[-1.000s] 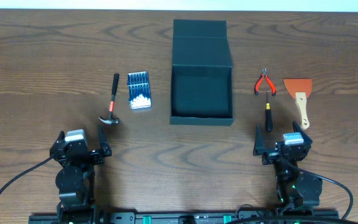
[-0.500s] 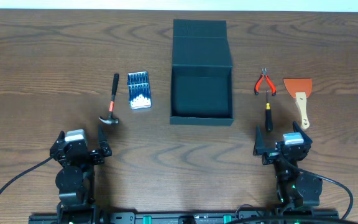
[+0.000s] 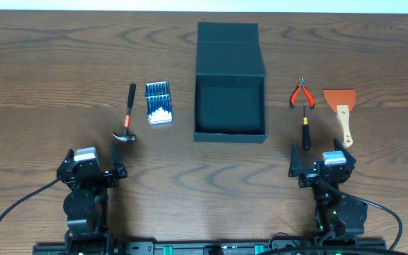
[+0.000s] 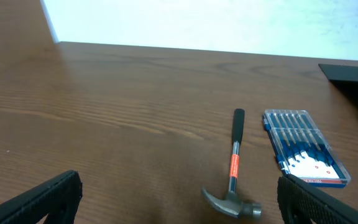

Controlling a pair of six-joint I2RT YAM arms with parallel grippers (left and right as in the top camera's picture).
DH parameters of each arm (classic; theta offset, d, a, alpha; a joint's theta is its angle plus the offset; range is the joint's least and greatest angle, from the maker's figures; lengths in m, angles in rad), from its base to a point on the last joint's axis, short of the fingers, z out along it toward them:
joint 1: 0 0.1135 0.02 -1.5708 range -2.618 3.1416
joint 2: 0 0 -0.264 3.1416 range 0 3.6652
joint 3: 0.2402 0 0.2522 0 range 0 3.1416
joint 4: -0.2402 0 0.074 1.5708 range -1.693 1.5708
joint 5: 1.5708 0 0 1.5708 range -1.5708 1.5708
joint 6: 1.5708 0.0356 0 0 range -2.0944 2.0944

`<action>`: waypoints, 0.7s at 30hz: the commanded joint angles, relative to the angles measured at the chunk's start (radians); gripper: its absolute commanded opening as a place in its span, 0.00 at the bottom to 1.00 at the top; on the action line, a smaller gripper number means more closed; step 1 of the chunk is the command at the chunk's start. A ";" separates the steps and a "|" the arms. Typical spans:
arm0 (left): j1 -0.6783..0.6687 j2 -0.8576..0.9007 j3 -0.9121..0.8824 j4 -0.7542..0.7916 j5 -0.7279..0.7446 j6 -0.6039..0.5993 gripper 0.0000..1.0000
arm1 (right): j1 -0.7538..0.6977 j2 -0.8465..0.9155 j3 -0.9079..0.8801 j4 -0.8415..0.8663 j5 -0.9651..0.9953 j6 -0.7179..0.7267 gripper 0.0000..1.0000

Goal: Pack container

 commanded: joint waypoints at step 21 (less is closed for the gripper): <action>-0.004 -0.004 -0.017 -0.042 -0.030 0.009 0.99 | 0.001 0.569 0.454 -0.103 0.105 -0.001 0.99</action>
